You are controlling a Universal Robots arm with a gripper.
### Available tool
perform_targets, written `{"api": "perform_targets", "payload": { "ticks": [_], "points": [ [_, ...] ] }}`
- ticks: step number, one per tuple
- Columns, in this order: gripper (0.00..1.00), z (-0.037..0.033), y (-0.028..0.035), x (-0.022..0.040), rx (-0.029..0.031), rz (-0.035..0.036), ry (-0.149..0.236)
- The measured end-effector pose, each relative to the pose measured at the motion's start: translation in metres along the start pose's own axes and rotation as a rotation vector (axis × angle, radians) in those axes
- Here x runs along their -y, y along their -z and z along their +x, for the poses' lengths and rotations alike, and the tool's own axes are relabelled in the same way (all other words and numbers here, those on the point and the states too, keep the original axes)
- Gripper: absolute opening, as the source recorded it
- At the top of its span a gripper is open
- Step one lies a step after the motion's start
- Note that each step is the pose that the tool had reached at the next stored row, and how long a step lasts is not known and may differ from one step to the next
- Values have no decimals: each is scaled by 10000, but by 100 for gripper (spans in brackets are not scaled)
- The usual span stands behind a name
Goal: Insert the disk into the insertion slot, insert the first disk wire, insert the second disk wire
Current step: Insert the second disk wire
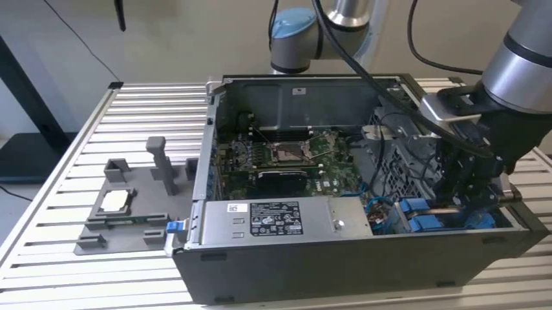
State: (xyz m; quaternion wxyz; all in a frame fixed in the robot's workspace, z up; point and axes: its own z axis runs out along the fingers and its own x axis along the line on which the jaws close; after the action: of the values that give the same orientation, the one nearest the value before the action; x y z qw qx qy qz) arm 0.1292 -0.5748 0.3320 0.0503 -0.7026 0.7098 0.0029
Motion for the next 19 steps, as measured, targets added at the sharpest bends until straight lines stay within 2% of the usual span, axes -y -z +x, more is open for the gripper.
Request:
{"api": "perform_targets", "payload": {
  "ticks": [3, 5, 9, 11, 14, 19],
  "points": [
    [24, -5, 70, 4, 36, -28, -5],
    [24, -7, 106, 6, 31, -56, -7],
    [24, -7, 109, 7, 33, -61, -7],
    [24, -11, 155, 10, 37, -63, -7],
    [24, -17, 235, 15, 96, -64, -11],
    [24, -26, 352, 9, 232, -65, -20]
  ]
}}
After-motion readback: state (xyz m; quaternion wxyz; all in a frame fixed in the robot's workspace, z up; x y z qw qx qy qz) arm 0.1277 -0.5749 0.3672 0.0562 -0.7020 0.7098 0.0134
